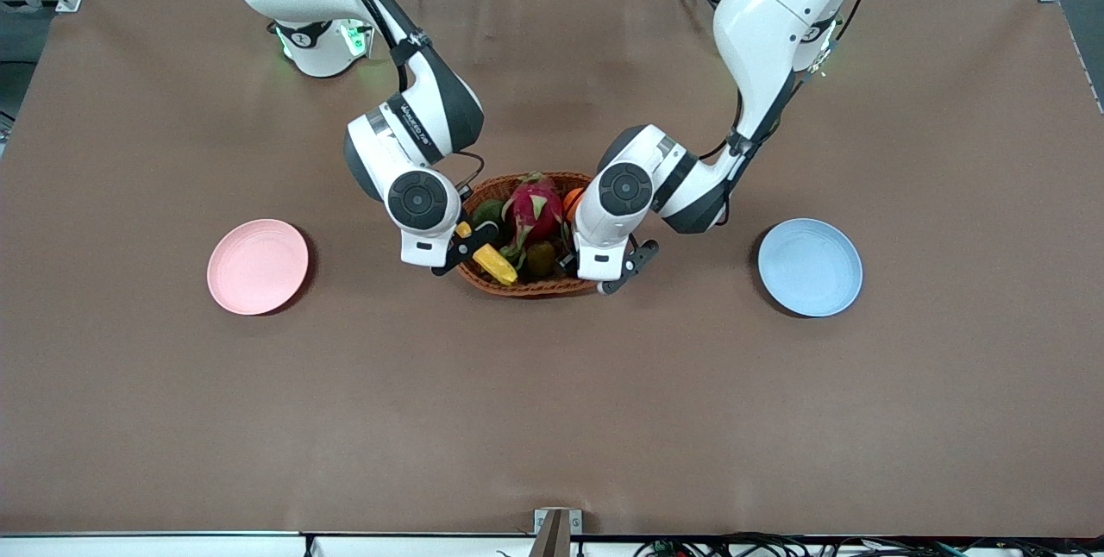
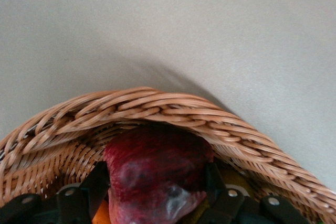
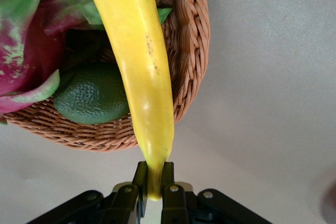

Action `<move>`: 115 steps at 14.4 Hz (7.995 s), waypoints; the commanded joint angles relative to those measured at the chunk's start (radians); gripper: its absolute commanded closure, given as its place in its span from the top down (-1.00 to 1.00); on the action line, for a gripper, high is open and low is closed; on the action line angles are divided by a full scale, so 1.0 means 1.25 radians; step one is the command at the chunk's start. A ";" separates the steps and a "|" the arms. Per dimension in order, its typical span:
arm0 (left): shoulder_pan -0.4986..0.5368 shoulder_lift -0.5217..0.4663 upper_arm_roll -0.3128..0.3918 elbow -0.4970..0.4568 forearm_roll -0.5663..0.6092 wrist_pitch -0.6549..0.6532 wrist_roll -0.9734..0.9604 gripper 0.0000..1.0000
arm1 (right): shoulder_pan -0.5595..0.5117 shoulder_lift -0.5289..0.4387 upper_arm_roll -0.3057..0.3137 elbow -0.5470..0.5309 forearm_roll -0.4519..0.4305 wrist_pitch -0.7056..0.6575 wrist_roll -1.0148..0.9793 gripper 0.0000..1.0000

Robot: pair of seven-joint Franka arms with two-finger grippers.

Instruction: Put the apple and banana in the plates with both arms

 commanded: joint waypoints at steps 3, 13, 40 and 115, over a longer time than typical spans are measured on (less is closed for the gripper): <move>0.005 -0.102 0.007 -0.003 0.000 -0.117 0.020 -0.56 | 0.001 -0.031 -0.005 0.004 -0.002 -0.016 0.100 -0.99; 0.233 -0.207 0.011 -0.065 0.114 -0.263 0.265 -0.53 | -0.179 -0.102 -0.017 0.055 -0.003 -0.200 0.115 -0.99; 0.528 -0.238 0.006 -0.340 0.135 -0.068 0.641 1.00 | -0.521 -0.123 -0.016 -0.223 -0.140 0.007 -0.020 -0.91; 0.453 -0.594 0.058 0.042 0.034 -0.661 1.028 1.00 | -0.450 -0.527 -0.089 -0.050 -0.073 -0.103 0.044 1.00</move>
